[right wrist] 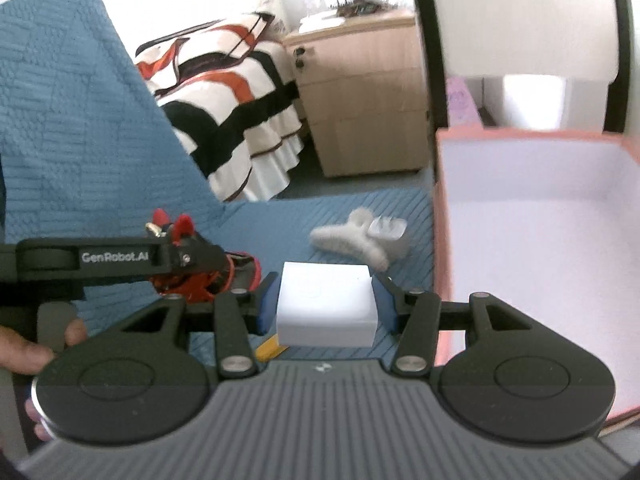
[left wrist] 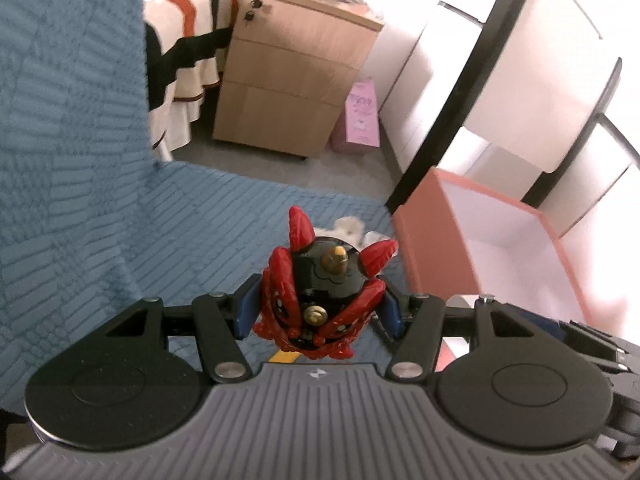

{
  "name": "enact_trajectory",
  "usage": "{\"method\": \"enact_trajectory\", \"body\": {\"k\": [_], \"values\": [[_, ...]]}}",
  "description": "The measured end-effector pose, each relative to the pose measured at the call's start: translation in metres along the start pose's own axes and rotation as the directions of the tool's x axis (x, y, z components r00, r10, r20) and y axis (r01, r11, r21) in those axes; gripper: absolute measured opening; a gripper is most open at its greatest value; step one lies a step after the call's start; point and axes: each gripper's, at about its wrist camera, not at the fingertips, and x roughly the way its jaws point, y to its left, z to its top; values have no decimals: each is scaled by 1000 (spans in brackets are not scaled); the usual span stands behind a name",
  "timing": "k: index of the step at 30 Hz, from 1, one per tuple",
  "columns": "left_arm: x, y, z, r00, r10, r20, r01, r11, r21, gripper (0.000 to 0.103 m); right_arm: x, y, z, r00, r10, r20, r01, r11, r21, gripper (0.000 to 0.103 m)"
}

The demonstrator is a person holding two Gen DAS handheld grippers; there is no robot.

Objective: Organize rigid objects
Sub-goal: 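Carry the figurine and charger in both tools over the pink box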

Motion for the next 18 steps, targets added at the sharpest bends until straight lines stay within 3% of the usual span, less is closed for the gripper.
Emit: {"method": "enact_trajectory", "body": {"k": [18], "values": [[-23, -113, 72, 986, -141, 92, 129, 983, 127, 64, -56, -55, 75, 985, -52, 167, 54, 999, -3, 53]]}}
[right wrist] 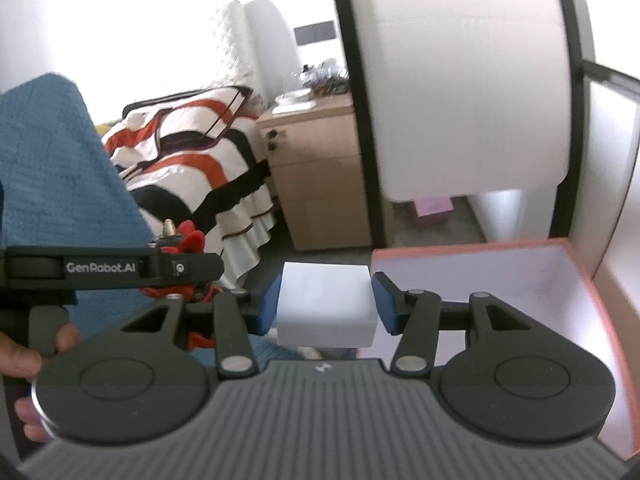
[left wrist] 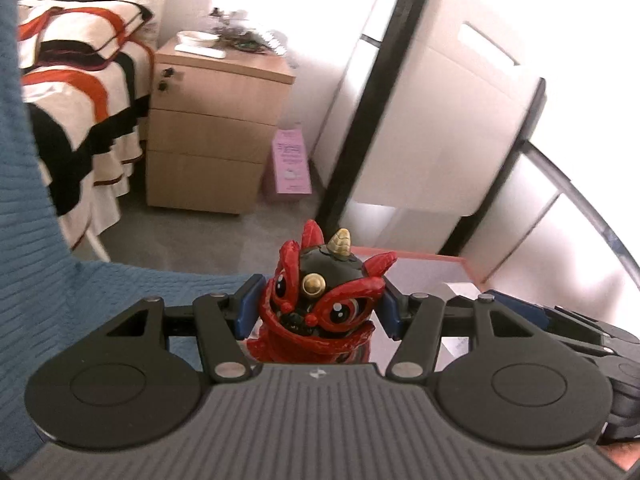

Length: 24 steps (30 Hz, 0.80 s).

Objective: Organize rigid objects
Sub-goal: 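Carry the figurine and charger in both tools over the pink box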

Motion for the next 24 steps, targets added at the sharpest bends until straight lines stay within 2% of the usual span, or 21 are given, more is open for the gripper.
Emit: {"method": "enact_trajectory", "body": {"k": [6, 12, 17, 24], "values": [[20, -37, 7, 999, -37, -18, 37, 999, 33, 64, -11, -33, 10, 999, -37, 12, 37, 999, 15, 53], [54, -67, 1, 996, -59, -70, 62, 997, 50, 64, -13, -66, 5, 996, -91, -6, 92, 996, 16, 53], [91, -87, -15, 988, -61, -140, 69, 996, 54, 64, 1, -96, -14, 990, -114, -89, 119, 991, 56, 53], [140, -109, -44, 967, -49, -250, 70, 995, 74, 64, 23, -134, -50, 968, -127, -215, 155, 981, 118, 53]]}}
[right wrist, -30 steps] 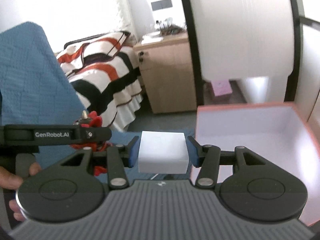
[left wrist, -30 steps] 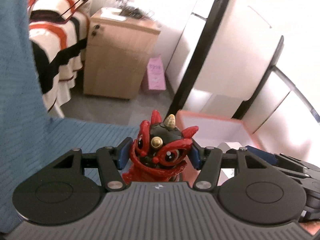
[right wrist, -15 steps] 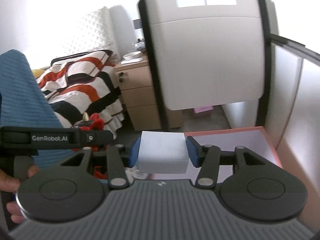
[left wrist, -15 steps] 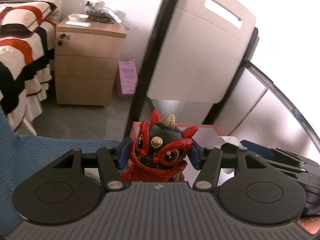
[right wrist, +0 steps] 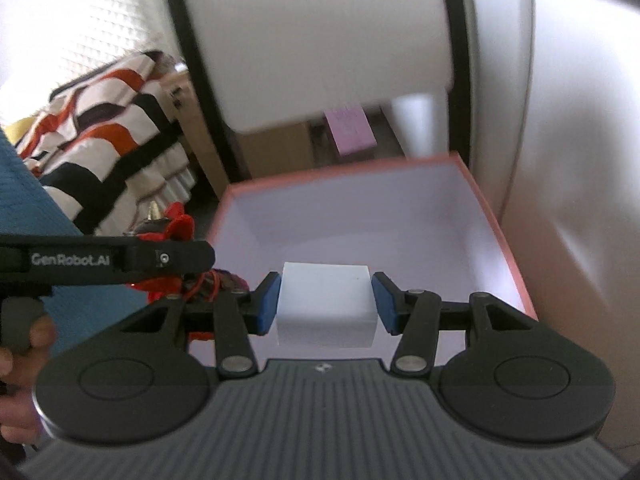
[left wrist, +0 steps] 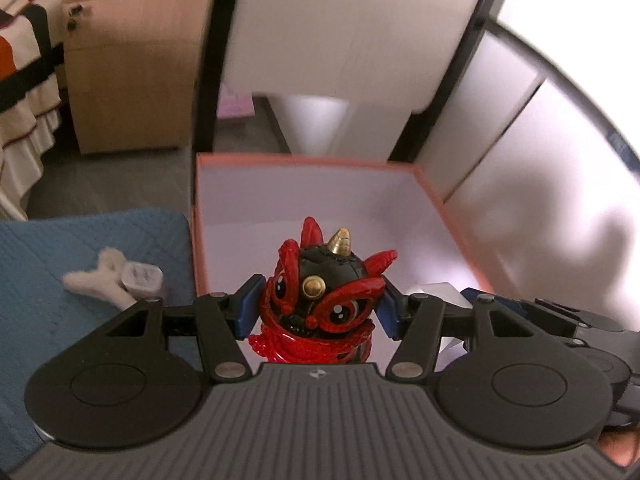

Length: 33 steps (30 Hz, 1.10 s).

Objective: Organize rigid objects
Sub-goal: 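Carry the figurine and charger in both tools over the pink box, then open both tools to drop the figurine and charger into the box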

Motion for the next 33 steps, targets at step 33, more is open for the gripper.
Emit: {"method": "enact_trajectory", "body": {"k": [33], "values": [[-31, -10, -23, 996, 26, 87, -33, 997, 72, 64, -14, -9, -12, 998, -42, 41, 42, 999, 6, 66]]}}
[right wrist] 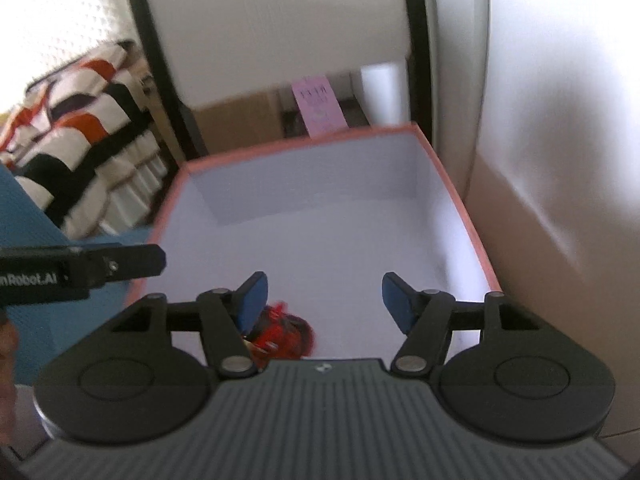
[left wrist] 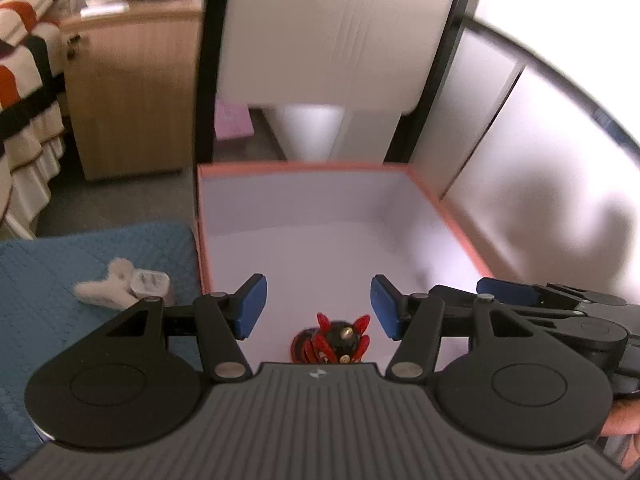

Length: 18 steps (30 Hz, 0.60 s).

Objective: Organize rigid objects
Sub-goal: 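Open both tools to drop the figurine and charger into the box, then withdraw both tools from the box back toward the blue seat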

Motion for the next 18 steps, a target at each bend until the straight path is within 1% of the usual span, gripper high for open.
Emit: {"method": "enact_trajectory", "body": {"k": [3, 8, 12, 18], "values": [[-24, 3, -1, 999, -15, 43, 15, 1000, -12, 64, -14, 13, 3, 999, 17, 46, -17, 1000, -6, 66], [-61, 8, -5, 995, -19, 101, 20, 1000, -13, 64, -35, 34, 4, 993, 52, 105, -50, 998, -27, 66], [-89, 14, -10, 989, -29, 143, 33, 999, -24, 64, -50, 50, 1, 989, 74, 132, -69, 997, -42, 66], [-120, 30, -24, 983, -10, 181, 20, 999, -51, 64, -66, 78, -8, 984, 98, 152, -86, 993, -80, 66]]}}
